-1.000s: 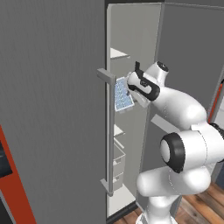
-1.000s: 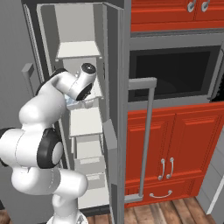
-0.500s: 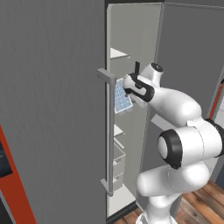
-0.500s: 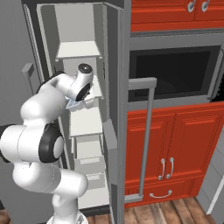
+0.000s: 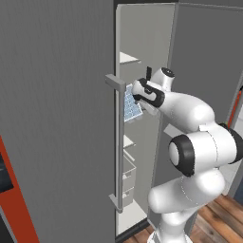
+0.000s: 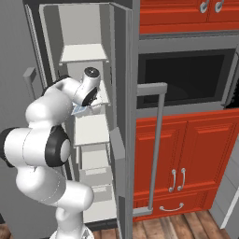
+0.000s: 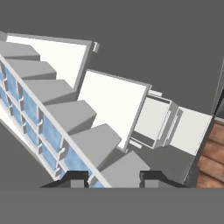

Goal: The ice cube tray has been filled with water. Take the tray and place it in the freezer to make ice. Close the freezer door after placing the tray.

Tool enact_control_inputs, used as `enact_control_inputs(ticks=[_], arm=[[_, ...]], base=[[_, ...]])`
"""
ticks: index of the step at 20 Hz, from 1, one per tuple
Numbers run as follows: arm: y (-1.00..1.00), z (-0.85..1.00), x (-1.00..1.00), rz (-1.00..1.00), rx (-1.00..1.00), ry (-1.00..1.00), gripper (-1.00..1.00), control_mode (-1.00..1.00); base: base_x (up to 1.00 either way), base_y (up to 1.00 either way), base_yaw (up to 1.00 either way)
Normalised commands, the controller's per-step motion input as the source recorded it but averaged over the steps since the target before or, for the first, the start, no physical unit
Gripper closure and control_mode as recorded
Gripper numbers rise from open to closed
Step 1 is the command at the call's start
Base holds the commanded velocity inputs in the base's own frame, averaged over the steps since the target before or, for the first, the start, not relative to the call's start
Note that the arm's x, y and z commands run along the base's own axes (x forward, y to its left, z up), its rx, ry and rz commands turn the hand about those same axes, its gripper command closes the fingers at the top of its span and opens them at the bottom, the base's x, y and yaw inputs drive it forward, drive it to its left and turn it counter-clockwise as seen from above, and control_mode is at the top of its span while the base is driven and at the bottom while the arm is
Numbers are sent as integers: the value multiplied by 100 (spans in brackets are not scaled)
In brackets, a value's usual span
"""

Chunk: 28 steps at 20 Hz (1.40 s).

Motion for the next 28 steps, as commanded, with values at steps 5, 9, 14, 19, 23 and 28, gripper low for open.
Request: enact_control_inputs(ticks=[5, 9, 14, 19, 23, 28], arm=[[0, -3, 9, 0, 0, 0, 100, -100], [1, -1, 1, 0, 0, 0, 100, -100], [1, 0, 1, 0, 0, 0, 100, -100], [6, 0, 5, 3, 0, 0, 100, -100], [11, 0, 7, 5, 0, 0, 100, -100], [7, 0, 11, 5, 0, 0, 100, -100]], base=[[0, 0, 0], [0, 0, 0], [0, 0, 0], [0, 0, 0], [0, 0, 0], [0, 0, 0]])
